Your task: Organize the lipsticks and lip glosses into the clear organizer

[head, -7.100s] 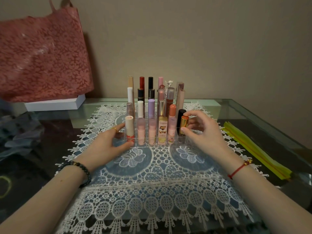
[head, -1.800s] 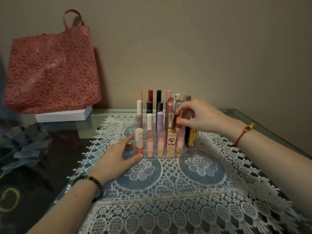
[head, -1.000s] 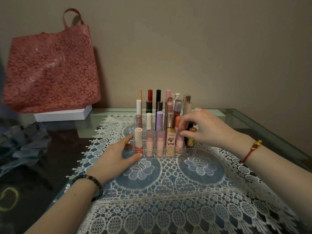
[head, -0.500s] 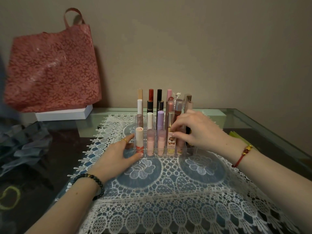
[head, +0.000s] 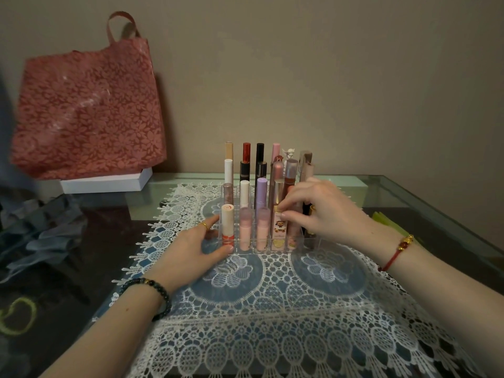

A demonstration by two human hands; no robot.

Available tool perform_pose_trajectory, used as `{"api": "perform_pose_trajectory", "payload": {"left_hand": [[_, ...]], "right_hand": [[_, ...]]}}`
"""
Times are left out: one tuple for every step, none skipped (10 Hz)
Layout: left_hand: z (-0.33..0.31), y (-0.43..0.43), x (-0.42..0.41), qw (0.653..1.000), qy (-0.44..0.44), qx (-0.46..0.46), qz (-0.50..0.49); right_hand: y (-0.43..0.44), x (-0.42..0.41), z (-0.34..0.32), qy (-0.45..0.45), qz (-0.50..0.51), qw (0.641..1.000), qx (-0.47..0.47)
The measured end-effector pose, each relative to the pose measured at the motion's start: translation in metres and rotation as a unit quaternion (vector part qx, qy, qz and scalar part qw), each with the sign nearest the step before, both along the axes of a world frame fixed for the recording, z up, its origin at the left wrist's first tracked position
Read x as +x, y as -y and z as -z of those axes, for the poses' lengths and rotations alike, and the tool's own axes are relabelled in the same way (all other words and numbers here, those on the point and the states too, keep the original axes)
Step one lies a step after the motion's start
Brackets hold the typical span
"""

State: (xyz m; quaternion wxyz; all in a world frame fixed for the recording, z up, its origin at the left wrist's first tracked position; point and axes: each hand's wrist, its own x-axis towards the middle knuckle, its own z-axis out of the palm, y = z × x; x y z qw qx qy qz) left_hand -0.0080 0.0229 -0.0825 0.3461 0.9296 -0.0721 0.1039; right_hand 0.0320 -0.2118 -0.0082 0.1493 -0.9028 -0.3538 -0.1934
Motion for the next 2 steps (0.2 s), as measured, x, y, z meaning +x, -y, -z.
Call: {"api": "perform_pose_trajectory", "payload": {"left_hand": [[0.001,-0.001,0.000,1.000,0.001,-0.006,0.000],[0.001,0.000,-0.001,1.000,-0.007,-0.024,-0.002]], "right_hand": [[0.006,-0.005,-0.004,-0.007,0.014,0.994,0.110],[0.015,-0.016,-0.006,-0.014,0.024,0.950,0.312]]}}
